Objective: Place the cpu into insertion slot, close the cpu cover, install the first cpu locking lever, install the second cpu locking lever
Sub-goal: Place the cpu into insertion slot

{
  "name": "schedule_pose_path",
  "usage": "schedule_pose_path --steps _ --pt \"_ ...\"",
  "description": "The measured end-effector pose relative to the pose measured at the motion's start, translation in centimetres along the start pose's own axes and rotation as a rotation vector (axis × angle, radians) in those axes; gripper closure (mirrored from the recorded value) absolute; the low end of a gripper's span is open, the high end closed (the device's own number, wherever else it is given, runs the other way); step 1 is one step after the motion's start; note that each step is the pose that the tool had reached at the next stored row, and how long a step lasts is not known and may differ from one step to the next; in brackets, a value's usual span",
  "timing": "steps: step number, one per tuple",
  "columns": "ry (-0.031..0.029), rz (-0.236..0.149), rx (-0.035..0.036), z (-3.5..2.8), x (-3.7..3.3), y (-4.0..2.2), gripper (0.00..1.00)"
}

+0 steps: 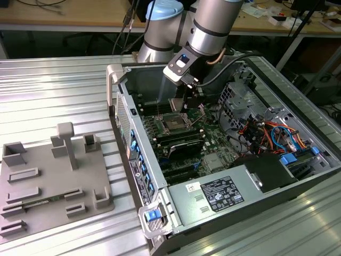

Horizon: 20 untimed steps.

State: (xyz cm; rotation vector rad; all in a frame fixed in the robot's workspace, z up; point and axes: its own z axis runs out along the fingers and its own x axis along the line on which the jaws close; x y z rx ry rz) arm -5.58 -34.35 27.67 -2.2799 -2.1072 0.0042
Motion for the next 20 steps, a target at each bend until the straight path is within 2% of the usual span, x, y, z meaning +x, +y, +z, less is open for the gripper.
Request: schedule_pose_path --steps 5,10,17,20 --pt "-0.0001 0.000 0.0000 0.01 0.00 0.00 0.46" --pt "0.0000 0.000 0.0007 0.29 0.11 0.00 0.46" --pt "-0.0003 0.000 0.0029 1.17 0.12 0.02 0.46" --pt "-0.0005 -0.007 0.0035 1.83 0.24 0.04 0.46"
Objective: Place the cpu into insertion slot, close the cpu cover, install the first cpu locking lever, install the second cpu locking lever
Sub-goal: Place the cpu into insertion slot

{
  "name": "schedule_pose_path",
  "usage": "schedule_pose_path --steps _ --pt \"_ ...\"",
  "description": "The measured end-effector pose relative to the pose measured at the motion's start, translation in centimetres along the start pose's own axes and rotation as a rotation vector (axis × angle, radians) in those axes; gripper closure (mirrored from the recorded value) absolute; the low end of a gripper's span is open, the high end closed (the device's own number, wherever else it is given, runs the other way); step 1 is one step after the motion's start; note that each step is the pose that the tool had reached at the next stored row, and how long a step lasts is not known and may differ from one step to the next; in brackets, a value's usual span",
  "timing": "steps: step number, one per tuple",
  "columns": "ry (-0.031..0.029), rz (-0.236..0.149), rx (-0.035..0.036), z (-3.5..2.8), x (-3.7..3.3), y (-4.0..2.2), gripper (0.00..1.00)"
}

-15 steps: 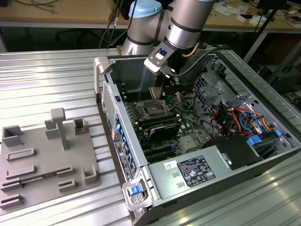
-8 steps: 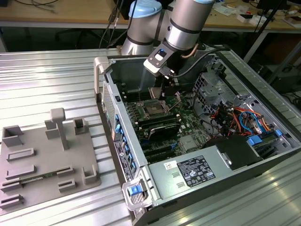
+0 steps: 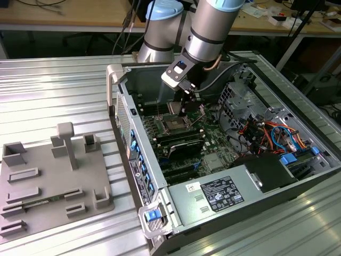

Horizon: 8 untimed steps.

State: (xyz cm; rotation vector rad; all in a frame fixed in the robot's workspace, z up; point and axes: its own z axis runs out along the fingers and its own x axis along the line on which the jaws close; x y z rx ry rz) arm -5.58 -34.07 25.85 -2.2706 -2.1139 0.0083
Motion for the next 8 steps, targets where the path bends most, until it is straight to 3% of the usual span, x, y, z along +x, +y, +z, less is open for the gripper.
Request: schedule_pose_path --steps 1,3,8 --pt "-0.0006 -0.017 0.0004 0.11 0.00 0.00 0.46" --pt "-0.0032 -0.097 0.0022 0.40 -0.01 0.01 0.46" --pt "-0.0037 -0.114 0.0026 1.15 -0.02 0.11 0.46"
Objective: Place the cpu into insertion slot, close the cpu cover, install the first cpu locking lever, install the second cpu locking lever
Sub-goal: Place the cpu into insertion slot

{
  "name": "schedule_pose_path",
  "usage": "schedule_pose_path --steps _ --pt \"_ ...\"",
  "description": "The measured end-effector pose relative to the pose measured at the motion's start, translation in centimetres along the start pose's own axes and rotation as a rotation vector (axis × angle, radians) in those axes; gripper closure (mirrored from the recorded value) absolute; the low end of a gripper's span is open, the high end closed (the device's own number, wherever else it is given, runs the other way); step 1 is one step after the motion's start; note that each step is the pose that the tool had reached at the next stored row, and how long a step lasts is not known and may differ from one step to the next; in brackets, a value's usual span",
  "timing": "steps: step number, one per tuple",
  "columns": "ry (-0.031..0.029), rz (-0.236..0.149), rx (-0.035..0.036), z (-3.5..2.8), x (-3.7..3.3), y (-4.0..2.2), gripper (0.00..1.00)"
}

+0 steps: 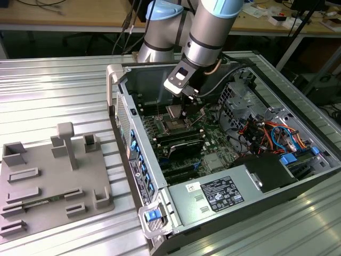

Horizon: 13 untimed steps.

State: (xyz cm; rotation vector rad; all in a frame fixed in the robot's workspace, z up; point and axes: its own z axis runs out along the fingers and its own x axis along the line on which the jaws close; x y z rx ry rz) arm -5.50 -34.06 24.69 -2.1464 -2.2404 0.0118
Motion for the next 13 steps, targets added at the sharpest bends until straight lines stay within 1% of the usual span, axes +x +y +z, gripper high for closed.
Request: schedule_pose_path --steps 5,10,13 --pt "-0.0001 -0.002 0.0001 0.49 -0.01 0.05 0.46" --pt "-0.0001 -0.004 0.0000 1.44 -0.02 0.13 0.46" --pt "-0.0002 -0.004 0.0001 1.45 -0.02 0.13 0.46"
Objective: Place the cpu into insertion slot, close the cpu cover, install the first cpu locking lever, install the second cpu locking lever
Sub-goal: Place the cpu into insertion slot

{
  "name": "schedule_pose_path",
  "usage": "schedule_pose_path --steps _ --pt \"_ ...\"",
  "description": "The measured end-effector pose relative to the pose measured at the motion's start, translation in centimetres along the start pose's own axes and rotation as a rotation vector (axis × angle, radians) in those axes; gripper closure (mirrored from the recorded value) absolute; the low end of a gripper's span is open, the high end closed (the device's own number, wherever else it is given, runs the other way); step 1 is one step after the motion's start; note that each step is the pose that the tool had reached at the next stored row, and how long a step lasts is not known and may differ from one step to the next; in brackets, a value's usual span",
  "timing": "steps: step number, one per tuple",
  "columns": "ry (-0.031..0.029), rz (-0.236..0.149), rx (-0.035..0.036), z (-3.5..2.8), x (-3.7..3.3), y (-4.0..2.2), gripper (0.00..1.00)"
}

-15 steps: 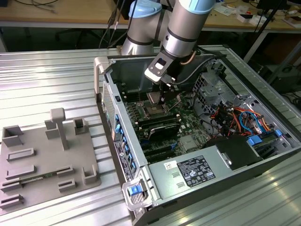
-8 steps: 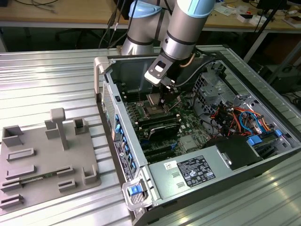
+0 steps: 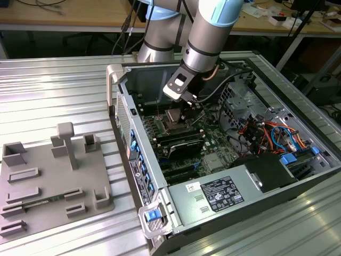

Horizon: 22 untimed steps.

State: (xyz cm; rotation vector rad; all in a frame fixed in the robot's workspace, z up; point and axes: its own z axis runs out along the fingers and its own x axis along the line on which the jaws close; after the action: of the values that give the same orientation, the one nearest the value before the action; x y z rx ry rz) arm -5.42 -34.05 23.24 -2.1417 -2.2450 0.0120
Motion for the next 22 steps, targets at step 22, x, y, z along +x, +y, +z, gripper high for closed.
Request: schedule_pose_path --steps 22 --pt "-0.0316 0.009 0.0013 1.19 0.25 0.51 0.46"
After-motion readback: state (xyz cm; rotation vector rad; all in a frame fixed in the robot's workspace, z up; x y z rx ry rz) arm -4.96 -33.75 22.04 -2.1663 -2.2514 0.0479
